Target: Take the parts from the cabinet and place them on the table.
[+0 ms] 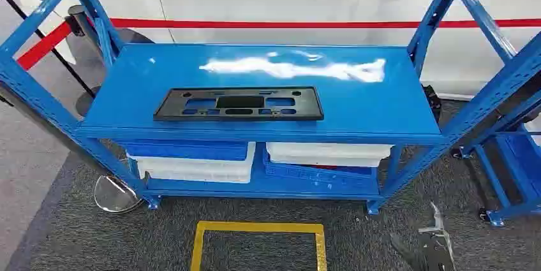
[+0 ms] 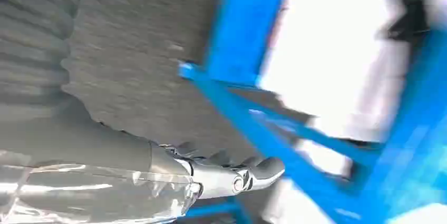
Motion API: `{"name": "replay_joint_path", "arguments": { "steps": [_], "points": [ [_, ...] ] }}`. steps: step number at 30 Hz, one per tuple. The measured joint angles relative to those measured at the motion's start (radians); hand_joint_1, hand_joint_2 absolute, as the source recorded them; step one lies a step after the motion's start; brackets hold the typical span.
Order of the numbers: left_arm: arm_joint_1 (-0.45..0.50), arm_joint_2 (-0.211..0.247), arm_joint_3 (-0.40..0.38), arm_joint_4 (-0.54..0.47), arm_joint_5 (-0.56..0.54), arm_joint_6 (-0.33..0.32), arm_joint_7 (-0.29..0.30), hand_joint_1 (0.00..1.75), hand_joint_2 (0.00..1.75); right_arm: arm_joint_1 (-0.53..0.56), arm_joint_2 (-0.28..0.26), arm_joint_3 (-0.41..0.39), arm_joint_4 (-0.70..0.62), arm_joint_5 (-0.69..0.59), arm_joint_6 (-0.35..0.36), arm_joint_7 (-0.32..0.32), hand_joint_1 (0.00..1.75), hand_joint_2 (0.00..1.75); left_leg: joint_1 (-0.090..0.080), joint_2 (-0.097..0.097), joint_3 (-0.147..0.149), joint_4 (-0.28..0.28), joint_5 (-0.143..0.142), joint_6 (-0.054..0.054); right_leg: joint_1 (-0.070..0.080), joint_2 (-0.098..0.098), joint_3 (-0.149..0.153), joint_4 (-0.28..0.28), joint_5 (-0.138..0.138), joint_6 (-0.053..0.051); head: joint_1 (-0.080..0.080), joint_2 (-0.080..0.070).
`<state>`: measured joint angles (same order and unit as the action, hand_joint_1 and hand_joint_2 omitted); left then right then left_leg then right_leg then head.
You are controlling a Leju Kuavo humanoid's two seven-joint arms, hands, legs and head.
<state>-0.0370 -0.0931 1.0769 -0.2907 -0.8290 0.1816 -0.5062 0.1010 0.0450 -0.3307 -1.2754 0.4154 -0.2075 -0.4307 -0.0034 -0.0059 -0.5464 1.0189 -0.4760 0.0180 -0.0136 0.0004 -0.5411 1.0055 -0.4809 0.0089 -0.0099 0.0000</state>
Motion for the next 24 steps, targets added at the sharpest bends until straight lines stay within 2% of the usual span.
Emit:
{"name": "replay_joint_path", "arguments": {
  "steps": [3, 4, 5, 6, 8, 9, 10, 11, 12, 13, 14, 15, 18, 20, 21, 23, 24],
  "points": [
    [0.0, 0.0, 0.008, 0.001, -0.013, 0.0, -0.008, 0.0, 0.0, -0.003, -0.015, 0.062, -0.1, -0.005, -0.003, -0.012, 0.0, 1.75, -0.002, 0.0, -0.002, -0.005, 0.004, 0.008, -0.001, 0.0, 0.001, -0.007, 0.005, 0.009, 0.0, 0.0],
    [-0.001, -0.002, 0.012, 0.001, -0.016, 0.0, -0.01, 0.0, 0.0, -0.004, -0.023, 0.084, -0.139, -0.008, -0.005, -0.014, 0.0, 1.75, 0.013, 0.0, 0.01, -0.027, 0.017, 0.019, 0.002, -0.001, 0.002, -0.004, -0.001, 0.013, 0.0, 0.0],
    [-0.002, -0.003, 0.016, 0.002, -0.024, 0.0, -0.014, 0.0, 0.0, -0.005, -0.032, 0.108, -0.173, -0.01, -0.008, -0.02, 0.0, 1.75, 0.011, 0.003, 0.013, -0.036, 0.021, 0.024, 0.001, 0.0, -0.006, 0.019, -0.02, 0.012, 0.003, 0.0],
    [-0.003, -0.003, 0.021, 0.003, -0.03, 0.0, -0.018, 0.0, 0.0, -0.008, -0.041, 0.13, -0.206, -0.013, -0.01, -0.023, 0.0, 1.75, 0.011, 0.004, 0.012, -0.038, 0.024, 0.029, 0.001, 0.001, -0.033, 0.073, -0.057, 0.013, 0.005, 0.0],
    [-0.002, -0.004, 0.025, 0.005, -0.035, 0.0, -0.022, 0.0, 0.0, -0.008, -0.057, 0.171, -0.266, -0.018, -0.013, -0.029, 0.0, 1.75, 0.011, 0.004, 0.01, -0.037, 0.024, 0.029, -0.002, 0.001, -0.113, 0.239, -0.132, 0.02, 0.007, 0.0],
    [-0.002, -0.005, 0.028, 0.006, -0.042, -0.001, -0.024, 0.0, 0.0, -0.008, -0.063, 0.189, -0.291, -0.018, -0.014, -0.032, 0.0, 1.75, 0.011, 0.004, 0.01, -0.036, 0.023, 0.028, -0.004, 0.0, -0.144, 0.295, -0.145, 0.024, 0.006, 0.0],
    [-0.002, -0.005, 0.031, 0.007, -0.046, -0.001, -0.026, 0.0, 0.0, -0.008, -0.071, 0.212, -0.323, -0.021, -0.015, -0.035, 0.0, 1.75, 0.012, 0.003, 0.01, -0.034, 0.022, 0.027, -0.006, 0.0, -0.153, 0.305, -0.131, 0.026, 0.007, 0.0],
    [-0.002, -0.006, 0.034, 0.008, -0.051, -0.002, -0.029, 0.0, 0.0, -0.009, -0.079, 0.232, -0.356, -0.023, -0.016, -0.038, 0.0, 1.75, 0.013, 0.002, 0.01, -0.031, 0.02, 0.023, -0.011, 0.0, -0.138, 0.265, -0.093, 0.028, 0.007, 0.0],
    [-0.002, -0.008, 0.037, 0.008, -0.054, -0.002, -0.032, 0.0, 0.0, -0.012, -0.087, 0.251, -0.382, -0.029, -0.016, -0.04, 0.0, 1.75, 0.015, 0.0, 0.012, -0.026, 0.016, 0.018, -0.014, 0.0, -0.1, 0.186, -0.042, 0.03, 0.007, 0.0],
    [-0.002, -0.009, 0.04, 0.009, -0.061, -0.003, -0.036, 0.0, 0.0, -0.016, -0.094, 0.271, -0.409, -0.041, -0.013, -0.04, 0.0, 0.0, 0.017, -0.001, 0.014, -0.019, 0.009, 0.012, -0.018, -0.001, -0.054, 0.087, 0.008, 0.031, 0.007, 0.0],
    [-0.003, -0.01, 0.044, 0.009, -0.064, -0.003, -0.039, 0.0, 0.0, -0.02, -0.102, 0.29, -0.432, -0.057, -0.006, -0.038, 0.0, 0.0, 0.017, -0.002, 0.01, -0.011, 0.003, 0.005, -0.021, -0.001, -0.026, 0.021, 0.015, 0.032, 0.009, 0.0],
    [-0.004, -0.01, 0.048, 0.009, -0.066, -0.003, -0.042, 0.0, 0.0, -0.026, -0.11, 0.312, -0.449, -0.074, 0.006, -0.033, 0.0, 1.75, 0.011, -0.003, 0.005, -0.001, -0.002, -0.004, -0.01, 0.004, -0.025, 0.016, 0.007, 0.023, 0.011, 0.0],
    [-0.002, -0.011, 0.054, 0.012, -0.079, -0.007, -0.049, 0.0, 0.0, -0.037, -0.134, 0.382, -0.501, -0.141, 0.047, -0.011, 0.0, 1.75, 0.015, -0.003, 0.003, -0.009, 0.001, -0.022, -0.006, 0.006, -0.032, 0.021, 0.007, 0.002, 0.008, 0.0],
    [-0.004, -0.013, 0.059, 0.012, -0.084, -0.012, -0.055, 0.0, 0.0, -0.056, -0.147, 0.431, -0.53, -0.154, 0.068, 0.005, 0.0, 1.75, 0.018, -0.001, 0.0, 0.011, -0.017, -0.034, -0.013, 0.003, -0.029, 0.013, 0.013, -0.012, 0.006, 0.0],
    [-0.006, -0.014, 0.063, 0.013, -0.085, -0.016, -0.057, 0.0, 0.0, -0.069, -0.154, 0.462, -0.545, -0.149, 0.073, 0.012, 0.0, 1.75, 0.018, 0.001, -0.025, 0.064, -0.054, -0.037, -0.013, 0.002, -0.029, 0.013, 0.012, -0.02, -0.001, 0.0],
    [-0.006, -0.014, 0.07, 0.013, -0.089, -0.023, -0.059, 0.0, 0.0, -0.08, -0.162, 0.506, -0.557, -0.107, 0.072, 0.03, 0.0, 1.75, 0.019, 0.001, -0.104, 0.229, -0.131, -0.042, -0.009, -0.001, -0.029, 0.013, 0.01, -0.023, -0.004, 0.0],
    [-0.004, -0.015, 0.071, 0.013, -0.094, -0.024, -0.06, 0.0, 0.0, -0.083, -0.163, 0.523, -0.558, -0.082, 0.068, 0.037, 0.0, 1.75, 0.019, 0.001, -0.139, 0.296, -0.15, -0.043, -0.008, -0.002, -0.03, 0.015, 0.009, -0.024, -0.004, 0.0]
  ]
}}
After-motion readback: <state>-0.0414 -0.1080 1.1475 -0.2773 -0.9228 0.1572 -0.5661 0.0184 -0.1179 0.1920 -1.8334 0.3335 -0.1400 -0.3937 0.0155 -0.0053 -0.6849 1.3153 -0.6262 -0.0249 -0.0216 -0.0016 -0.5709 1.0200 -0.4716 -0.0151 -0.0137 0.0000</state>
